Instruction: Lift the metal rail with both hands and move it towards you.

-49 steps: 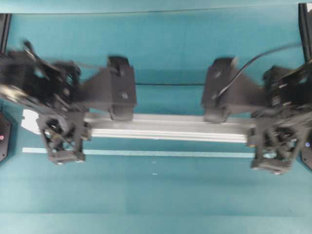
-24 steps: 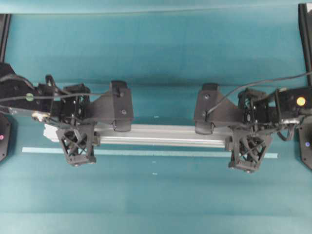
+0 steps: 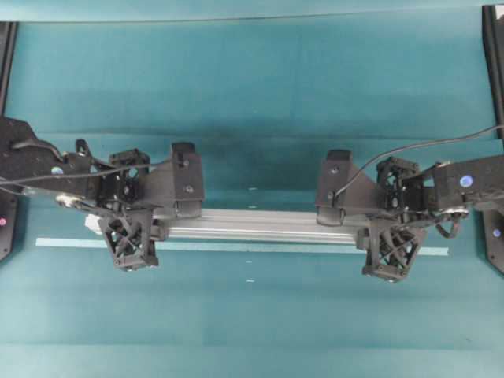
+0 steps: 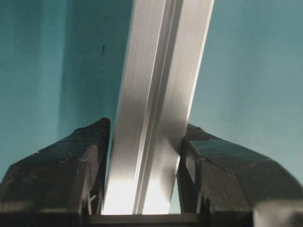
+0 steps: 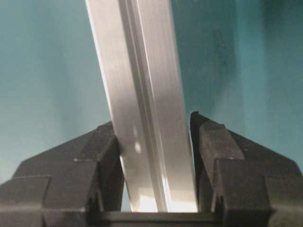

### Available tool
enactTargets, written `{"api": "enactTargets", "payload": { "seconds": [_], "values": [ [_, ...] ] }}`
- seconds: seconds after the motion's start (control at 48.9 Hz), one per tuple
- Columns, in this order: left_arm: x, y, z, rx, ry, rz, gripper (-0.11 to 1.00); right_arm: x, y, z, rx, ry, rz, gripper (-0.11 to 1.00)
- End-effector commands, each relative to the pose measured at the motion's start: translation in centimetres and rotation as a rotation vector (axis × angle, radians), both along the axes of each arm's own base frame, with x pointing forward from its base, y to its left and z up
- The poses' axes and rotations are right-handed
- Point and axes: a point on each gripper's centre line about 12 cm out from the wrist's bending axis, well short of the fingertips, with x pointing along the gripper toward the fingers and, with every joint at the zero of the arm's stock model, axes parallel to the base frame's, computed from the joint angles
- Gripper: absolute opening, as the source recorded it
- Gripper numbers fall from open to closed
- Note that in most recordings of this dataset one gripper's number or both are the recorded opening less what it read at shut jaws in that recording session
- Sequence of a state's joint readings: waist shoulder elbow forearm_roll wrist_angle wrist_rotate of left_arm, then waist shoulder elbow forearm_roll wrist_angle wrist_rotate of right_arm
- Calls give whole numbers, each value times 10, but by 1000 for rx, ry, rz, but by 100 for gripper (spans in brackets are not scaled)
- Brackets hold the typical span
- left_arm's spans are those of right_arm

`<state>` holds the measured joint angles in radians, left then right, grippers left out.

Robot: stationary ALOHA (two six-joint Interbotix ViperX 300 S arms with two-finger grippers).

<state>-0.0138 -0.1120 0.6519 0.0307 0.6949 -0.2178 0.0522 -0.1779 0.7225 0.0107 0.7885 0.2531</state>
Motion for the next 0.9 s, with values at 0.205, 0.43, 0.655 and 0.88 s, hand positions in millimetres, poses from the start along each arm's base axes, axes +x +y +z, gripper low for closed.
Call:
{"api": "enactTargets", "payload": {
  "seconds": [0.205,0.43,0.655,0.88],
  "values": [
    [7,5,-17,-15,-3,47,33,6,-4,-18,2,-1,-28,41],
    [9,6,-27,-13,4,42,33,7,-5,-32,-9,-2,-20,40],
    [12,5,-37,-13,-3,38,33,5,-5,-39,-8,-11,-20,41],
    [14,6,-40,-12,-9,35,33,6,-5,-44,-8,-16,-20,40]
  ]
}}
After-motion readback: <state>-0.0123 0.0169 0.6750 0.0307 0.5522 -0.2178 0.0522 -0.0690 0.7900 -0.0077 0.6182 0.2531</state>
